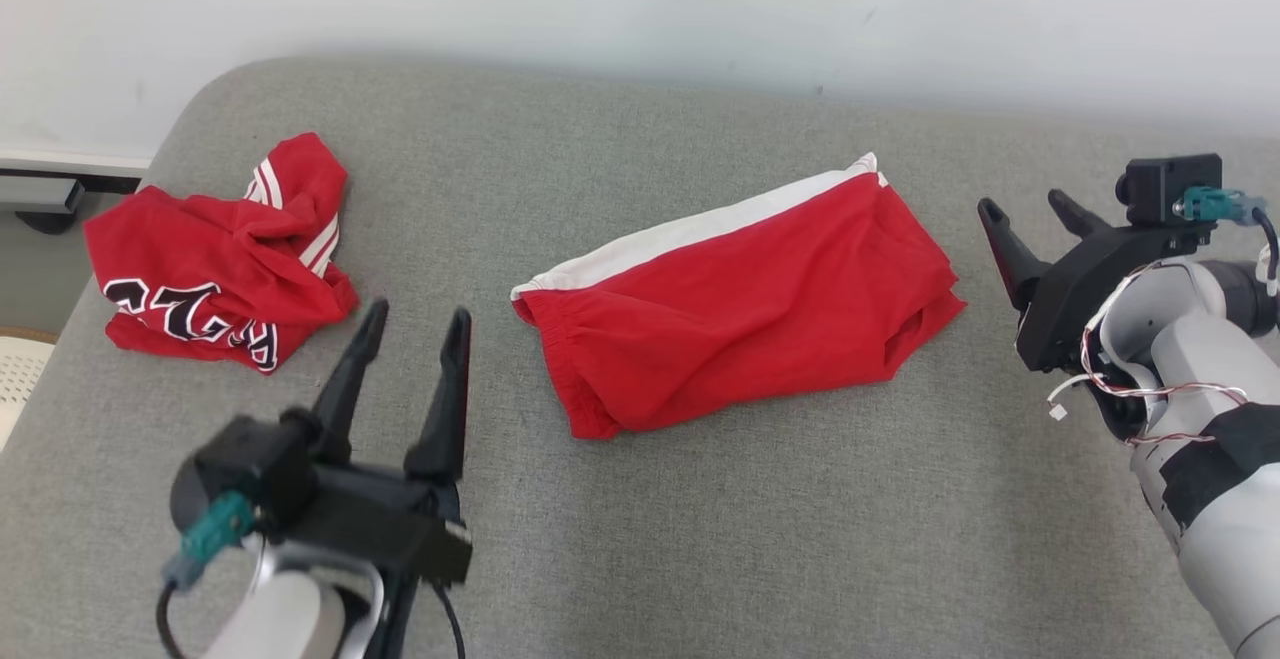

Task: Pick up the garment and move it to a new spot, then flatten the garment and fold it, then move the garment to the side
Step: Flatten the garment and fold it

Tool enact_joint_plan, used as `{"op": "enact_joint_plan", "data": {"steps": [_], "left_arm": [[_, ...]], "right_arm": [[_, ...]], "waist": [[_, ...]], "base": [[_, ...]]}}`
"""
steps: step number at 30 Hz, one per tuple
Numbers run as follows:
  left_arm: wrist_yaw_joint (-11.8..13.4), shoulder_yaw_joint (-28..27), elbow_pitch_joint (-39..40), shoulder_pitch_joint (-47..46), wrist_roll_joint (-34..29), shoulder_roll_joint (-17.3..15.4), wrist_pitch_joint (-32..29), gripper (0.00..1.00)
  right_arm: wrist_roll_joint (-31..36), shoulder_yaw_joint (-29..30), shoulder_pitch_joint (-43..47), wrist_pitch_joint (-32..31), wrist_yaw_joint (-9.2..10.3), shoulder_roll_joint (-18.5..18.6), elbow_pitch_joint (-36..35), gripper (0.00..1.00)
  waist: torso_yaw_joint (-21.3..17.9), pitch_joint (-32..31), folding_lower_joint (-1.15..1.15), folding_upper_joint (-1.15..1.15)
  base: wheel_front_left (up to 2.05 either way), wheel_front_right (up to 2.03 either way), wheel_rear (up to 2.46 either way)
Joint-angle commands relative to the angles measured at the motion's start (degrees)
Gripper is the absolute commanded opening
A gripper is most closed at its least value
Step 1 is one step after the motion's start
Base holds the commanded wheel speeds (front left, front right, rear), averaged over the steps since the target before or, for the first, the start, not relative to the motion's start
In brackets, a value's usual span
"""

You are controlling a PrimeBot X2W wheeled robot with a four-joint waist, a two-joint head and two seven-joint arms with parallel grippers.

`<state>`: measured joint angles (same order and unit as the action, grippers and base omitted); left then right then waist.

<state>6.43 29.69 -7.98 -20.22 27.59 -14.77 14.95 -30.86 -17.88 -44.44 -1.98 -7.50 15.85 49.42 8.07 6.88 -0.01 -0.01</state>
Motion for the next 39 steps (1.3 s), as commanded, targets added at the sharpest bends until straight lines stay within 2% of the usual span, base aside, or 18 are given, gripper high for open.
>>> {"op": "enact_joint_plan", "data": {"steps": [1,7,14,21,28,39], "left_arm": [[-0.70,-0.56,1.10,2.20,-1.06,0.07,0.34,1.00],[-3.49,-5.31,4.76,9.11,-4.23,2.49,0.33,1.00],[-7.92,-10.74,6.57,14.78,-7.81,5.47,0.34,1.00],[-11.06,-12.92,6.11,16.87,-11.16,7.51,0.34,1.00],[-12.82,-13.20,5.65,15.98,-13.53,9.17,0.34,1.00],[-13.79,-12.42,5.70,15.01,-14.72,10.73,0.34,1.00]], "right_arm": [[0.34,0.53,0.73,0.18,0.02,-0.23,0.68,1.00],[0.96,2.90,0.79,-0.30,0.02,-1.86,4.34,1.00],[1.86,4.83,0.51,-0.77,0.02,-3.05,9.08,1.00],[2.42,7.12,-0.87,-0.40,0.02,-3.23,13.50,1.00],[3.39,9.38,-3.79,-0.03,0.02,-3.54,18.50,1.00],[5.86,12.31,-6.50,-0.72,0.02,-2.96,23.64,1.00]], "waist": [[0.12,-0.15,0.01,0.01],[0.39,-0.32,0.01,0.01],[1.45,-0.59,0.01,0.01],[2.87,-0.04,0.01,0.01],[4.95,2.10,0.01,0.01],[7.89,5.71,0.01,0.01]], "base": [[0.00,0.00,0.00],[0.00,0.00,0.00],[0.00,0.00,0.00],[0.00,0.00,0.00],[0.00,0.00,0.00],[0.00,0.00,0.00]]}}
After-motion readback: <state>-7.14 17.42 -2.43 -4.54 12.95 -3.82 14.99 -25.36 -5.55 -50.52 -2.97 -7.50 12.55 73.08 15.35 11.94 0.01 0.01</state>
